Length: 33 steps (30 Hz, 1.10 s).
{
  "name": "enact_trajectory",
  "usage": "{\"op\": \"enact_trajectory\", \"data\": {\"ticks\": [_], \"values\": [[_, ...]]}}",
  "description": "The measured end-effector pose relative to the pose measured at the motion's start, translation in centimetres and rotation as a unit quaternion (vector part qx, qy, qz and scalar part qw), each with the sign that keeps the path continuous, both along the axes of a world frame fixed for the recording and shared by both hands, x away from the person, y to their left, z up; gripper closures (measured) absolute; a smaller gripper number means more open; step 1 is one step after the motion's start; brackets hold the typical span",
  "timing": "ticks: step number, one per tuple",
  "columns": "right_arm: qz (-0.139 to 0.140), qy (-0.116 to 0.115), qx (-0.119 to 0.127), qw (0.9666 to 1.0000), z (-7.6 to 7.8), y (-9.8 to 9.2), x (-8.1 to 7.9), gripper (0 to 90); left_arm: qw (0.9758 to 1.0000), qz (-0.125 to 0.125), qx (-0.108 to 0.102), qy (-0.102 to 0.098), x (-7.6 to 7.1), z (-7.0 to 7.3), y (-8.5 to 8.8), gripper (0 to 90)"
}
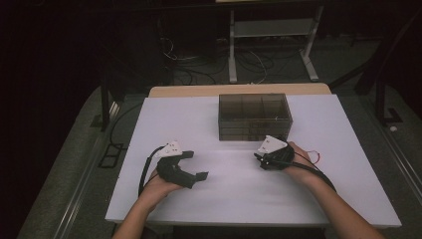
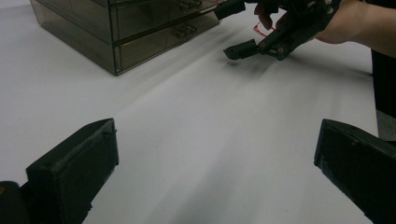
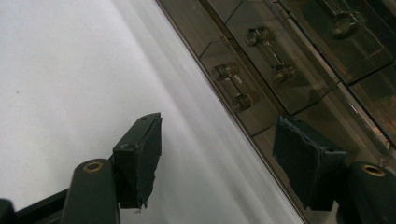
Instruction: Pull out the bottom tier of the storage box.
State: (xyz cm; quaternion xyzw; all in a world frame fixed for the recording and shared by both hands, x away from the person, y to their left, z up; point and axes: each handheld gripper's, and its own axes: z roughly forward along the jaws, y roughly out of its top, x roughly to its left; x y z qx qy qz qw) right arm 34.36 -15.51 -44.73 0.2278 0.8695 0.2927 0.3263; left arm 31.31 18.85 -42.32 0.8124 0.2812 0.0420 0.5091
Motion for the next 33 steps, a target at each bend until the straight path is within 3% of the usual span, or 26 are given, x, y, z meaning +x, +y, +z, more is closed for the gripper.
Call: {"op": "enact_trajectory", "data": {"ticks": [13, 21, 33], "values": [[0.002, -0.031, -0.042, 0.9986, -0.3, 0.4, -0.3, 38.7, 1.0000, 0.001, -0.001, 0.000, 0.0, 0.0, 0.0, 0.0], [0.012, -0.063, -0.082, 0.9946, -0.4, 0.8, -0.6, 41.8, 1.0000, 0.001, -0.001, 0.000, 0.0, 0.0, 0.0, 0.0], [0.017, -0.088, -0.121, 0.9886, -0.7, 1.2, -0.9, 44.7, 1.0000, 0.001, 0.001, -0.002, 0.0, 0.0, 0.0, 0.0]]}}
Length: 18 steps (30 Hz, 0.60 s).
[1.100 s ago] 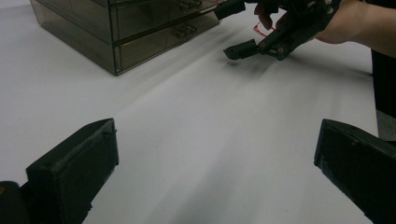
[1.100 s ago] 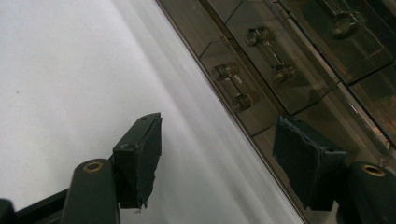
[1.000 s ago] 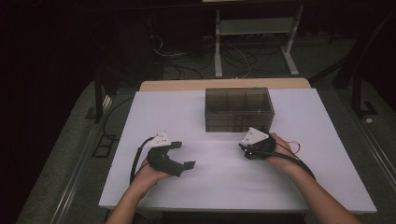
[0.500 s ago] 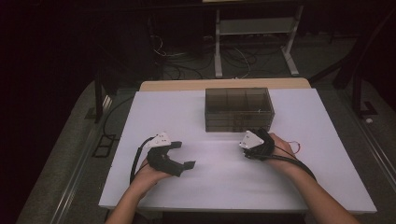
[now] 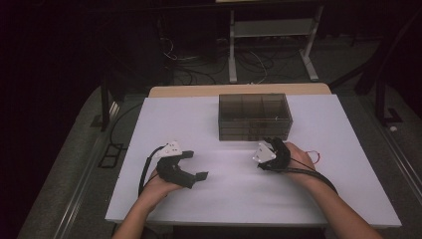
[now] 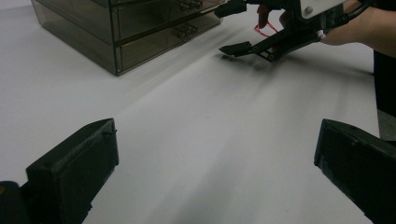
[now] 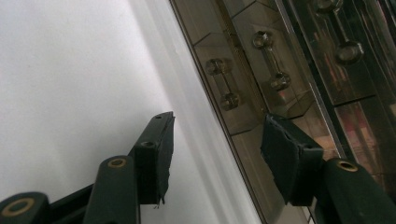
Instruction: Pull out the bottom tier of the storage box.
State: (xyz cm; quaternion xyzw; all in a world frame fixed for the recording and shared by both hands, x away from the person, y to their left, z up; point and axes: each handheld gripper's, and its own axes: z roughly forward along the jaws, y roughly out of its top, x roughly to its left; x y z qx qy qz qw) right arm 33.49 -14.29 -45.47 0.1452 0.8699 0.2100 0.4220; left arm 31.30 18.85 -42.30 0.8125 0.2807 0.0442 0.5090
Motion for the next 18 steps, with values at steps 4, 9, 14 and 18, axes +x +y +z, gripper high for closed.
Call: {"op": "enact_trajectory", "data": {"ticks": [4, 9, 14, 18], "values": [[0.000, -0.007, -0.009, 0.9999, -0.08, 0.10, -0.08, 45.9, 1.0000, -0.001, 0.004, -0.002, -0.03, -0.02, -0.07, 0.0], [0.003, -0.018, -0.024, 0.9996, -0.22, 0.23, -0.17, 46.6, 1.0000, -0.001, 0.005, -0.002, -0.03, -0.03, -0.08, 0.0], [0.005, -0.026, -0.034, 0.9991, -0.31, 0.39, -0.25, 47.6, 1.0000, -0.001, 0.006, -0.002, -0.02, -0.03, -0.08, 0.0], [0.008, -0.031, -0.040, 0.9987, -0.32, 0.46, -0.31, 47.8, 1.0000, -0.001, 0.007, -0.003, -0.03, -0.04, -0.09, 0.0]]}}
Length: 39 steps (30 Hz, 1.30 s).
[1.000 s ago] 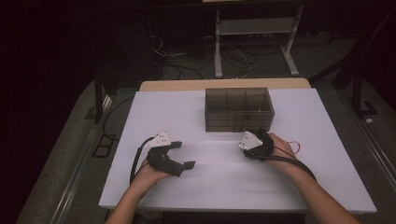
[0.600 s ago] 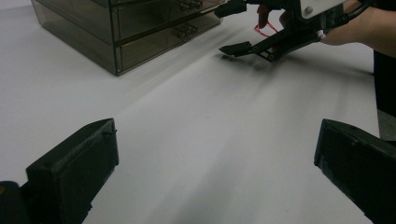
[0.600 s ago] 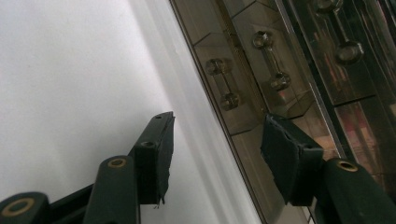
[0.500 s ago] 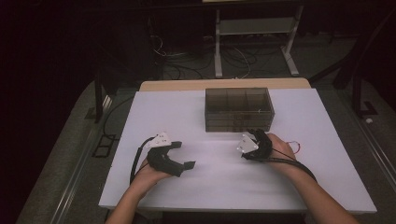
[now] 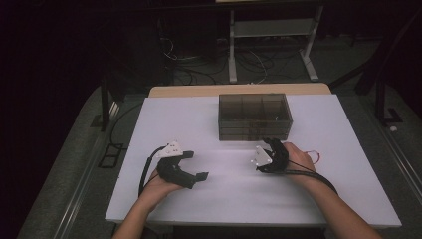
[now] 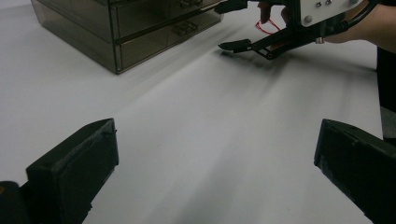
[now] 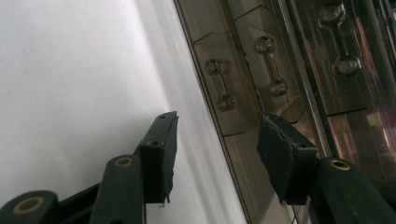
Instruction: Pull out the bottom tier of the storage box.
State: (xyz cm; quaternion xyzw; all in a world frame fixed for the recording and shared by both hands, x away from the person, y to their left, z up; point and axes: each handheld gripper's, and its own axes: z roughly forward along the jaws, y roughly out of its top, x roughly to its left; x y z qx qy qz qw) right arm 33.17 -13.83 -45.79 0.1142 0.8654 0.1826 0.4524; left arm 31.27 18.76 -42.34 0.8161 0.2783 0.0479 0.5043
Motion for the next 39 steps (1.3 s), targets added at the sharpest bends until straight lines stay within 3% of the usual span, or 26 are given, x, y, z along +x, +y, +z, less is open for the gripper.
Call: {"op": "enact_trajectory", "data": {"ticks": [8, 21, 39], "values": [[0.005, -0.019, -0.022, 0.9996, -0.1, 0.2, -0.2, 48.4, 1.0000, 0.000, 0.006, -0.001, 0.0, 0.0, -0.1, 0.0], [0.018, -0.051, -0.074, 0.9958, -0.5, 1.0, -0.6, 50.9, 1.0000, 0.001, 0.004, -0.002, 0.0, 0.0, 0.0, 0.0], [0.019, -0.101, -0.133, 0.9858, -1.3, 2.1, -0.7, 58.7, 1.0000, 0.001, 0.003, -0.002, 0.0, 0.0, -0.1, 0.0]]}}
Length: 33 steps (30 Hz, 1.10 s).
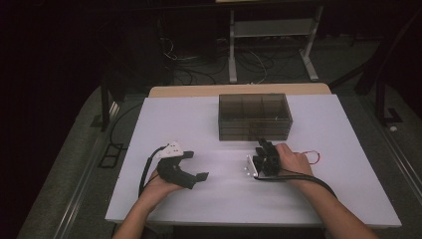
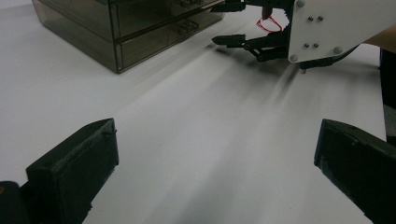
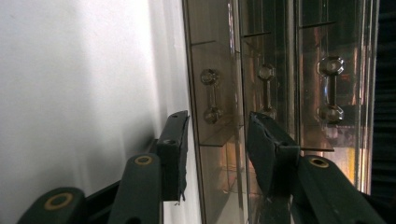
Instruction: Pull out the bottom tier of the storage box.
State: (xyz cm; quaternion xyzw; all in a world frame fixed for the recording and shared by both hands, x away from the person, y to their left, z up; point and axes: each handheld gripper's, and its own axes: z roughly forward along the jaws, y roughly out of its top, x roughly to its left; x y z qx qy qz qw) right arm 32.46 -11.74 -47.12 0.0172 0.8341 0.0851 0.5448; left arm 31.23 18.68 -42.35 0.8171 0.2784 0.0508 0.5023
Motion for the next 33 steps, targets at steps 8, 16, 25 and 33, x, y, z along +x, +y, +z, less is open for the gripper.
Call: {"op": "enact_trajectory", "data": {"ticks": [8, 16, 25, 33], "values": [[-0.003, -0.006, -0.009, 0.9999, -0.1, 0.1, 0.1, 59.3, 1.0000, 0.001, -0.002, -0.001, 0.0, 0.1, 0.0, 0.0], [0.003, -0.009, -0.021, 0.9997, -0.2, 0.0, 0.5, 59.6, 1.0000, 0.000, -0.002, -0.002, 0.0, 0.1, 0.0, 0.0], [-0.003, -0.017, -0.030, 0.9994, -0.9, 0.7, 1.1, 60.9, 1.0000, 0.001, -0.002, -0.001, 0.0, 0.1, 0.0, 0.0], [-0.003, -0.020, -0.037, 0.9991, -1.4, 1.4, 1.0, 61.8, 1.0000, -0.001, -0.001, -0.001, 0.0, 0.1, 0.0, 0.0]]}}
